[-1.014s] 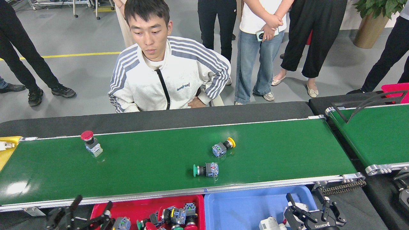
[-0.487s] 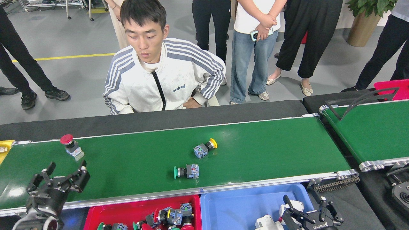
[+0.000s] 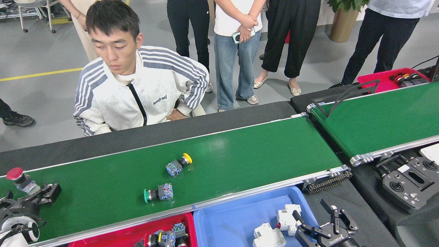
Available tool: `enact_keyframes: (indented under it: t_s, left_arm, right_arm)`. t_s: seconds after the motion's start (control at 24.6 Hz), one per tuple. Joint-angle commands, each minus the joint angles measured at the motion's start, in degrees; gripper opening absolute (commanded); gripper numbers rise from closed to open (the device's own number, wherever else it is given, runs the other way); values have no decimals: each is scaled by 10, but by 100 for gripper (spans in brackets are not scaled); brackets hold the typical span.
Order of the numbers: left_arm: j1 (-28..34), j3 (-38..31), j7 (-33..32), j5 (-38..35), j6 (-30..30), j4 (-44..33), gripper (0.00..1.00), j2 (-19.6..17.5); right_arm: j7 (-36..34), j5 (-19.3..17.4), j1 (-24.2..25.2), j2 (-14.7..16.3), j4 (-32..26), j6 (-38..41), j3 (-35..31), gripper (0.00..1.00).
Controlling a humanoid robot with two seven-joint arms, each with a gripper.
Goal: Pick switch part from conveyor to tray
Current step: 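Grasp the red-button switch with the left gripper, drop in red tray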
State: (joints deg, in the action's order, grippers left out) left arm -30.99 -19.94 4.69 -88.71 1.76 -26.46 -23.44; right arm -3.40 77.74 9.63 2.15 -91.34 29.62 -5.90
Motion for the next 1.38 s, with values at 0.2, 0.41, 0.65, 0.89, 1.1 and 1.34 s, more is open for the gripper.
enact_keyframes:
  t_s: [0.2,0.41,0.65,0.89,1.1,1.34]
  left_arm:
    - [-33,-4,22,28,-9,40,49,-25]
    - [-33,0,23,75,-2,51,22,-31]
    - [20,57,42,86,97,-83,11,-1]
    - [221,75,21,106,267,-406,11,33]
    - [337,120,-43,97,390,-584,62,88]
    - [360,157,-59,60,362,-649,100,142]
  right_arm:
    - [1,-2,-17,5,0,25,6,100]
    - [1,-2,-22,5,4,32,6,100]
    - [1,-3,-12,1,3,31,0,100]
    - [1,-24,-12,0,3,25,-37,100]
    - [1,-39,-11,1,5,25,-98,100]
    - [1,-40,3,0,3,25,-142,100]
